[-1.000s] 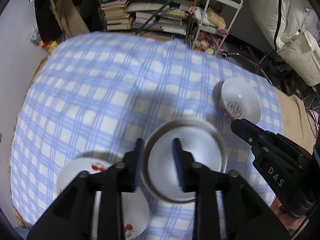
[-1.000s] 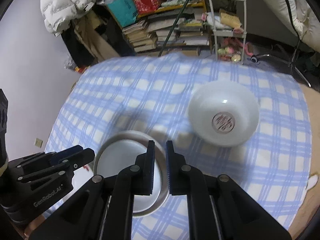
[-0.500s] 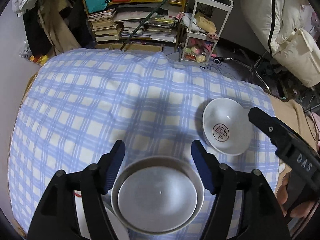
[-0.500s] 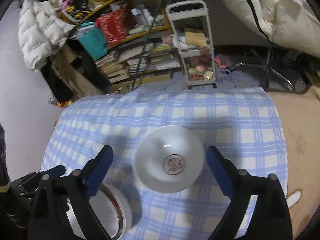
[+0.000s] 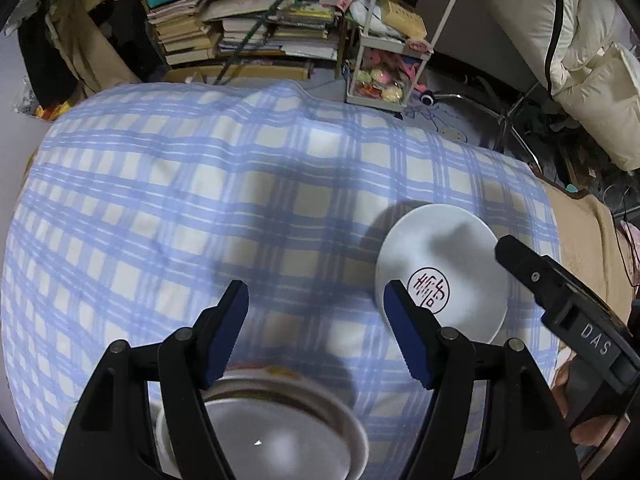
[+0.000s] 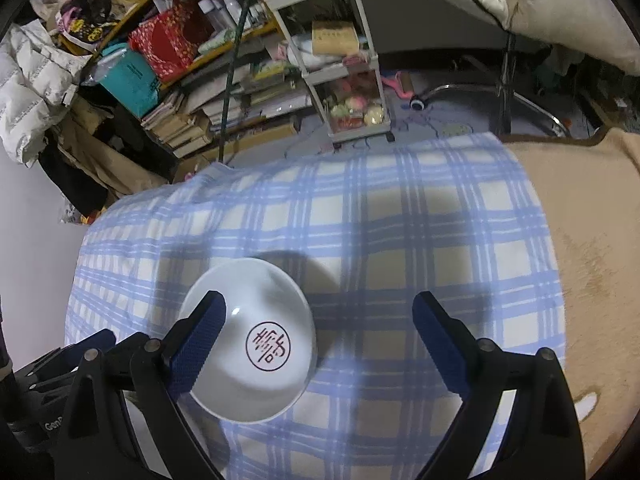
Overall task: Organize plates and bowls
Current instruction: 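Grip the white bowl with red character print with both grippers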
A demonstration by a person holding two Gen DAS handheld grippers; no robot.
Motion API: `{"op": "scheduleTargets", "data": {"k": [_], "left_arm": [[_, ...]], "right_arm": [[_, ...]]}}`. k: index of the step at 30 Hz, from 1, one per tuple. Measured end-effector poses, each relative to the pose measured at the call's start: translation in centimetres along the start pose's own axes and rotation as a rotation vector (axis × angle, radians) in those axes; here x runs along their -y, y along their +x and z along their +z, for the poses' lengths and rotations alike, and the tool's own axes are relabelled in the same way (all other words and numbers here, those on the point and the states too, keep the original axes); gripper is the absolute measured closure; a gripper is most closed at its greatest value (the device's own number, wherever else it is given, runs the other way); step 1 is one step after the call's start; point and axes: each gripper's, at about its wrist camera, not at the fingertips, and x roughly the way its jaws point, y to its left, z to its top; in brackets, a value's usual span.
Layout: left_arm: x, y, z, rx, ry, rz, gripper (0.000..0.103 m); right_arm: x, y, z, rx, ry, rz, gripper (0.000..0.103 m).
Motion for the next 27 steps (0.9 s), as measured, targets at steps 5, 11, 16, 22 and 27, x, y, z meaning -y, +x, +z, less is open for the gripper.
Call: {"op": "scheduleTargets", "data": {"k": [5, 11, 16, 22, 27], "left_arm": [[1.0, 2.3, 0.3, -0.045, 0.009, -0.007, 0.034], [1.8, 4.3, 0.6, -0.109, 0.041, -0.024, 0.037], [2.4, 5.2, 0.5, -0.128, 0.052, -0.053, 0.072], [2.8, 4.3, 0.4, -0.136, 0.063, -0.069, 0.088], [2.4, 2.9, -0.1, -0.120, 0.087, -0.049, 0.088]], "right_arm": [[0.6, 1.6, -0.2, -0.048, 0.010, 0.020, 0.018], [1.0, 3.8, -0.7, -0.147, 0.044, 0.065, 0.066], [0.8, 5.0, -1.2, -0.186, 0.055, 0.100, 0.081], [0.0, 4.3, -1.4, -0.176, 0.026, 0.123, 0.089], [-1.4, 2.7, -1.8, -0.152, -0.030, 0.107, 0.089]]}}
